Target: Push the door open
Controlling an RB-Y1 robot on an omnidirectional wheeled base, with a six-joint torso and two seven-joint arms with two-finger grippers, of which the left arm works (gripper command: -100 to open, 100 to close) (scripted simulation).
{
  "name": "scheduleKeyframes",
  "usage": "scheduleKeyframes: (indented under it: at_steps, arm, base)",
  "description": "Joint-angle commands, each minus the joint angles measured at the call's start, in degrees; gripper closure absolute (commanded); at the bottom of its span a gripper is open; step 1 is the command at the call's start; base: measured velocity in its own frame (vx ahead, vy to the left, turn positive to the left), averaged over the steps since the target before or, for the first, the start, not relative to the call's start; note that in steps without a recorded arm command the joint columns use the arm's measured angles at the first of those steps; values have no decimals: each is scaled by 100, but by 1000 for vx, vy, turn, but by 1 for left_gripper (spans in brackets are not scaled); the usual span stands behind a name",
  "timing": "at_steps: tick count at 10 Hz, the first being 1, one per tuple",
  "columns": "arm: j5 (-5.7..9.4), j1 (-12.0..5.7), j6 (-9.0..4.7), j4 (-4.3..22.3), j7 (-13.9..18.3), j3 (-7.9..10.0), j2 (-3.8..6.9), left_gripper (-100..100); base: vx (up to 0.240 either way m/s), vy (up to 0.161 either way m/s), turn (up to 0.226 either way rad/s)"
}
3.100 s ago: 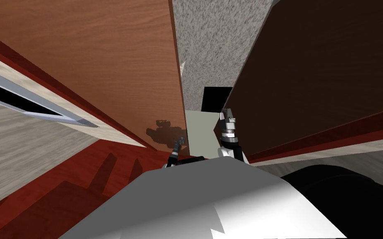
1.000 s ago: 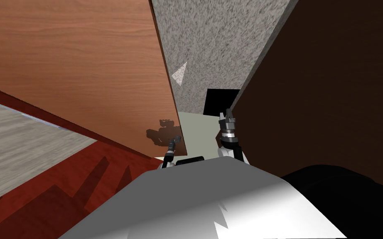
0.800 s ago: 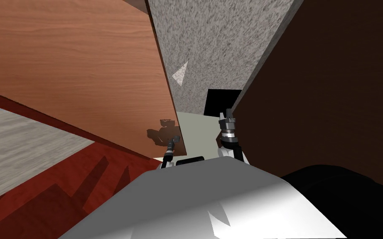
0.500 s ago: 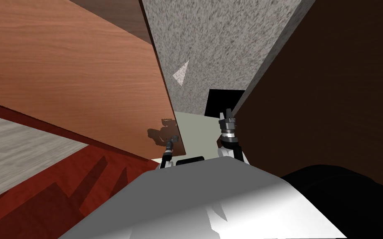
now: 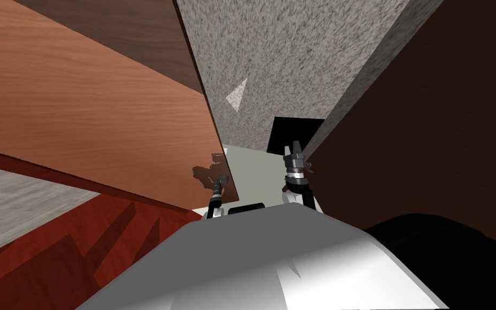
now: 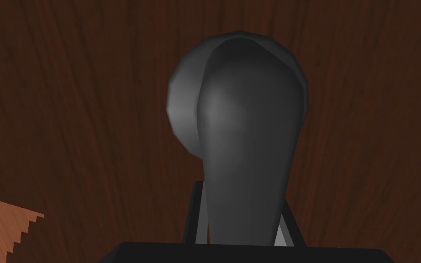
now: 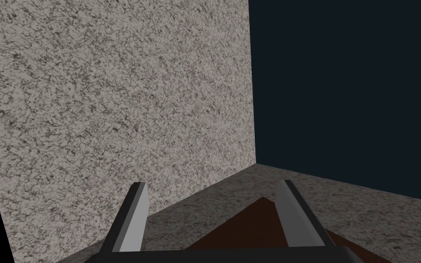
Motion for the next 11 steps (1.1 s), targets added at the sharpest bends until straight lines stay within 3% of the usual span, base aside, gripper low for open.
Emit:
scheduleKeyframes:
  at_steps: [1, 3, 8, 11]
  arm:
    - [26, -46, -17, 14, -13, 68, -61, 100]
    - [64, -37, -25, 35, -34, 154, 45, 100]
    - [149, -51, -32, 55, -85, 333, 146, 100]
    - [251, -69, -40, 79, -147, 550, 218, 100]
  base:
    - [148, -69, 47]
    - [94, -26, 27]
    - [174, -41, 34]
    - [163, -45, 60]
